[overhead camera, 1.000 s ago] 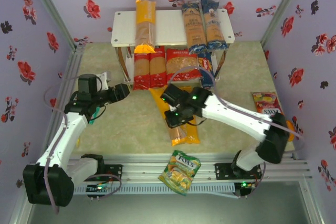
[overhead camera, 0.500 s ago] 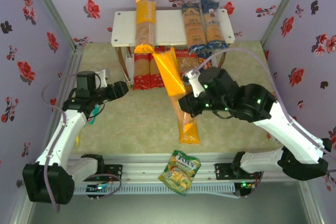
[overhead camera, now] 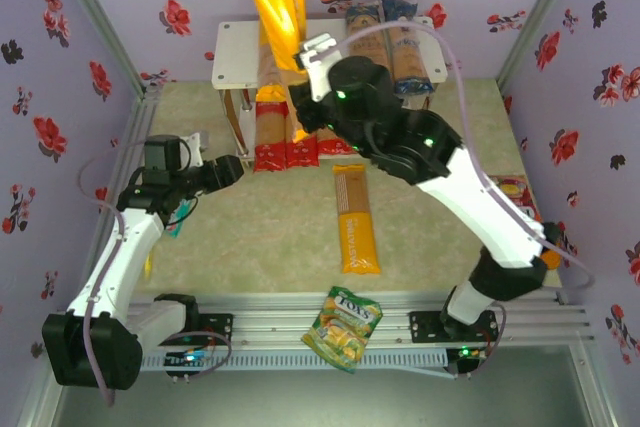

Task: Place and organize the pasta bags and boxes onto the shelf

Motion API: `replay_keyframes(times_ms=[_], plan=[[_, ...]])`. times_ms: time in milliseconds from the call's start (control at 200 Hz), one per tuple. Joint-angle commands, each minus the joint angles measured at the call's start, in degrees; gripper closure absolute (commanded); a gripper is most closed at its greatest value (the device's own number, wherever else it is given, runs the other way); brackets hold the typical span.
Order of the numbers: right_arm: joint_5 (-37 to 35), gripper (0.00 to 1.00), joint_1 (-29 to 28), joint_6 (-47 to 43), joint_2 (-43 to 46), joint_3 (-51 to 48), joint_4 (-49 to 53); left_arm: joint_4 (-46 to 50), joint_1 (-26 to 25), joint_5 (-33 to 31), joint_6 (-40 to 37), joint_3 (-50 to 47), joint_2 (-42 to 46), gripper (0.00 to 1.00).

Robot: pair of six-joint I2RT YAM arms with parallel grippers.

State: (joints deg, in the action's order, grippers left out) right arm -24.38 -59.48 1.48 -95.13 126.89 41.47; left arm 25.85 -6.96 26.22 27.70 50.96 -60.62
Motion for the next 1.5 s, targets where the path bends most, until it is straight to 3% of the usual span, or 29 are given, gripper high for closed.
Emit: replay_keyframes(times_ms=[0, 175, 395, 885, 1495], plan=[[-11.17, 1.0, 1.09, -6.8, -2.38, 5.83, -12.51, 1.67, 0.73, 1.26, -1.78, 1.77, 0.94, 0.29], [-16.79, 1.0, 2.51, -7.04, -5.56, 6.87, -16.52, 2.65, 0.94, 1.36, -2.47, 1.77, 1.21, 0.29], [-17.98, 1.0, 5.43, -3.76, -7.51, 8.28, -16.85, 2.88, 1.61, 1.47, -2.96, 1.77, 0.78, 0.29], [-9.78, 1.0, 11.91, 8.17, -13.98, 17.86, -1.4, 2.37, 2.2, 2.79, -3.36, 1.42, -1.23, 0.29], [-2.96, 1.0, 17.23, 15.66, -18.83, 18.96, 2.36, 1.5, 2.29, 3.72, -3.23, 1.95, -3.88, 0.29]])
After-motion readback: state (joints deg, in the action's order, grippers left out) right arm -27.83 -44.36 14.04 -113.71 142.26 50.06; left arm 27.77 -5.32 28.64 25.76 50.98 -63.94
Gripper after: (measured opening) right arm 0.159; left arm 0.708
